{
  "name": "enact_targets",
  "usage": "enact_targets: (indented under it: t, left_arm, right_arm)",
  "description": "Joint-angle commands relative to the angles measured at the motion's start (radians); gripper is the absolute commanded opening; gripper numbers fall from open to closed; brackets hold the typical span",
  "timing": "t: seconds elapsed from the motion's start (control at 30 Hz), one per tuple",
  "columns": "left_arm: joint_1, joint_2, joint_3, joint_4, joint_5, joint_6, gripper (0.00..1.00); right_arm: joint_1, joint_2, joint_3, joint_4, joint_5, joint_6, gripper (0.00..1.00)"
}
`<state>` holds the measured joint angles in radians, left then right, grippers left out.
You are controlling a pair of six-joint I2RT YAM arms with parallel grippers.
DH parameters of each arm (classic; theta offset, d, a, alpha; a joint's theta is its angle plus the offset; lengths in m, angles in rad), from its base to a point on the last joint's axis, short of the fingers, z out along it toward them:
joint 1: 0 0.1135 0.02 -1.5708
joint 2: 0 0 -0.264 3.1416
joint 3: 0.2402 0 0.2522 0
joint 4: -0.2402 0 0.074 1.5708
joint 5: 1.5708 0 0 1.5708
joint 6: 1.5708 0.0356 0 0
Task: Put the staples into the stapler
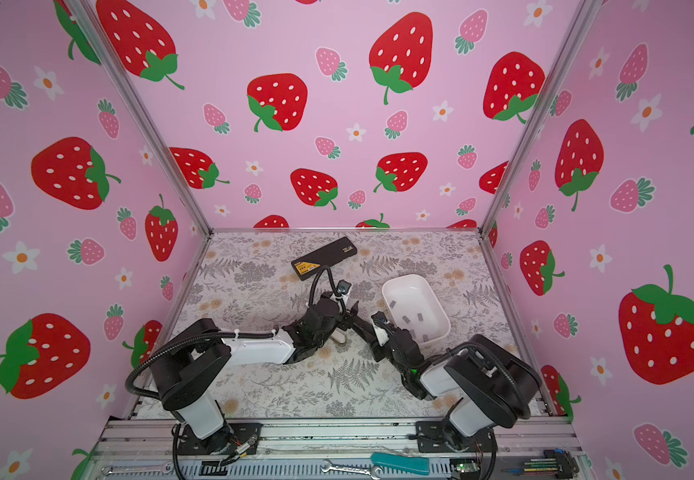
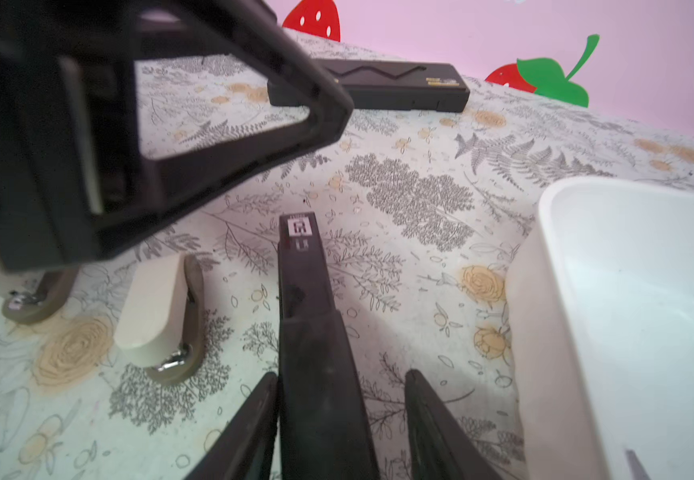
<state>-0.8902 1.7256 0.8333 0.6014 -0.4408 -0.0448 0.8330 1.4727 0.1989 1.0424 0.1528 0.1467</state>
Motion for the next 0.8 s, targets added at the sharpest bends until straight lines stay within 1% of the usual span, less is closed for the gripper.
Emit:
enact_targets:
  t: [0.0,0.1,0.13,0.2,0.27,0.33,0.37,0.4,0.5,0.57,0.6,0.63,0.67,0.7,0.73,0.77]
  left_arm:
    - [-0.003,-0.033,0.017,-0.028,-0.062,-0.034,0.73]
    - [-0.001,-0.067,-0.002,-0.015,-0.088,-0.056,0.73]
    - [-0.002,-0.081,-0.007,-0.021,-0.099,-0.065,0.73]
    - [-0.002,-0.114,-0.018,-0.043,-0.112,-0.080,0.73]
    - [-0.001,-0.157,-0.031,-0.079,-0.130,-0.095,0.73]
    - [0.000,-0.213,-0.054,-0.107,-0.160,-0.104,0.73]
    - [0.000,-0.248,-0.072,-0.117,-0.177,-0.110,0.73]
    - [0.000,-0.283,-0.090,-0.123,-0.186,-0.116,0.73]
    - [0.000,-0.375,-0.138,-0.159,-0.215,-0.114,0.75]
    - [0.002,-0.419,-0.131,-0.241,-0.234,-0.121,0.78]
    - [0.002,-0.434,-0.109,-0.300,-0.238,-0.112,0.77]
    - [0.001,-0.445,-0.079,-0.364,-0.244,-0.108,0.75]
    - [0.000,-0.454,-0.041,-0.436,-0.257,-0.094,0.61]
    - [0.000,-0.462,-0.006,-0.485,-0.282,-0.071,0.50]
    - [-0.004,-0.471,0.013,-0.506,-0.317,-0.053,0.46]
    - [-0.005,-0.487,0.017,-0.494,-0.358,-0.021,0.46]
  right_arm:
    - [0.000,-0.079,-0.011,-0.076,0.059,0.041,0.61]
    - [0.000,-0.156,-0.010,-0.131,0.112,0.100,0.62]
    - [0.000,-0.195,-0.017,-0.153,0.134,0.126,0.65]
    - [0.000,-0.281,-0.023,-0.177,0.125,0.148,0.69]
    - [0.001,-0.370,0.003,-0.264,0.124,0.156,0.69]
    - [0.000,-0.466,0.028,-0.368,0.175,0.171,0.70]
    - [0.000,-0.522,0.029,-0.406,0.209,0.184,0.72]
    - [-0.001,-0.569,0.019,-0.428,0.242,0.196,0.77]
    - [-0.001,-0.734,-0.001,-0.502,0.325,0.215,0.89]
    - [0.000,-0.825,0.010,-0.560,0.386,0.212,0.93]
    - [-0.001,-0.866,0.023,-0.597,0.424,0.215,0.93]
    - [0.000,-0.899,0.033,-0.631,0.452,0.216,0.95]
    - [0.000,-0.927,0.038,-0.646,0.481,0.205,0.98]
    - [0.000,-0.948,0.039,-0.647,0.520,0.197,1.00]
    - [0.000,-0.957,0.040,-0.645,0.550,0.191,0.99]
    - [0.000,-0.960,0.045,-0.645,0.579,0.176,0.99]
